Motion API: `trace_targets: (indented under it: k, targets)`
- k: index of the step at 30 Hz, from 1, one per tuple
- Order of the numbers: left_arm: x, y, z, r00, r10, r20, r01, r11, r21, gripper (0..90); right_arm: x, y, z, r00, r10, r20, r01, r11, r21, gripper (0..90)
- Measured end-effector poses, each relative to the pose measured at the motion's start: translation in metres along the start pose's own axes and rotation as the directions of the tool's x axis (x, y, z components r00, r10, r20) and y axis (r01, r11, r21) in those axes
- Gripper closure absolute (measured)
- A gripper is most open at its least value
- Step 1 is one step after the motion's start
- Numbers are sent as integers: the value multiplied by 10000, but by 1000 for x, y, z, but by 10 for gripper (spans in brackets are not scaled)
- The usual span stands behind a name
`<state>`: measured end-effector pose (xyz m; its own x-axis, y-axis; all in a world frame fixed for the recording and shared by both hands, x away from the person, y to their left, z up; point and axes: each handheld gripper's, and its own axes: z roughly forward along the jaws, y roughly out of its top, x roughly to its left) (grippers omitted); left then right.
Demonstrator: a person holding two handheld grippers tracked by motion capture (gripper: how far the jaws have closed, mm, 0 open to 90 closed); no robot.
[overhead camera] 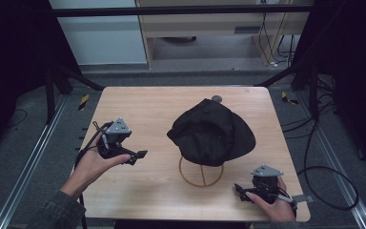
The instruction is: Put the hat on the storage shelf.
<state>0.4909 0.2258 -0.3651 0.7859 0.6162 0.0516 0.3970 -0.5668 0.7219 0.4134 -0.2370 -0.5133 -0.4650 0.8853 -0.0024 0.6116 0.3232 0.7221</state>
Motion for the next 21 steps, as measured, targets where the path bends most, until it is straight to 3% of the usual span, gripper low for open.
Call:
trace_targets:
  k: [21]
  targets:
    - [1, -30, 29, 9991, -418, -24, 418, 9982, 436, 56, 0, 0, 0, 10000, -5, -3, 5, 10000, -4, 6]
